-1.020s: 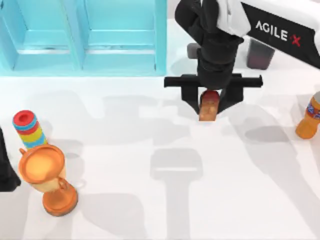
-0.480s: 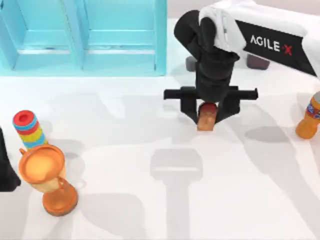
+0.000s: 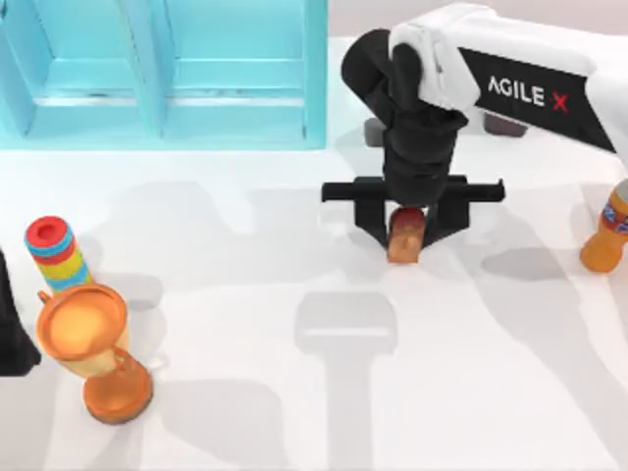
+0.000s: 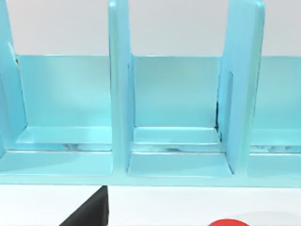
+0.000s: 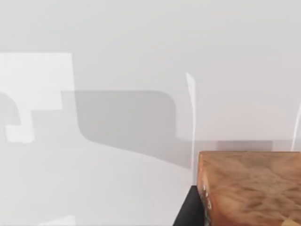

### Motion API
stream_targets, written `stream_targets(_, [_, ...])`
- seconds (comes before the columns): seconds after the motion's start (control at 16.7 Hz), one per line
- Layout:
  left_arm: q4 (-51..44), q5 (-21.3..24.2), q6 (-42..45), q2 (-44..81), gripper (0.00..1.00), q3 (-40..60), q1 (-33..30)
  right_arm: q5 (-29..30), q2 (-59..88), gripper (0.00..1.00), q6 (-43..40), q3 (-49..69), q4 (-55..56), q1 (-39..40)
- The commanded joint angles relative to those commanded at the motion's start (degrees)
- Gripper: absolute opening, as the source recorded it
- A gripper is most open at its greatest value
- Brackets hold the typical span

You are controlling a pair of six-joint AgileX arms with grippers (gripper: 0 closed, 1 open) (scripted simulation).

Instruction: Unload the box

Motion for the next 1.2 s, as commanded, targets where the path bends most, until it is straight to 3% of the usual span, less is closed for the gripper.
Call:
stream_targets(0.6, [0.00, 0.00, 0.00, 0.00, 1.00, 0.00, 0.00, 0.00, 0.00, 0.98, 0.00, 0.00, 0.00, 0.00])
stream_targets(1.2, [0.00, 0.00, 0.00, 0.00, 1.00, 0.00, 0.00, 0.00, -0.02, 1.00, 0.00, 0.17, -0.17, -0.11])
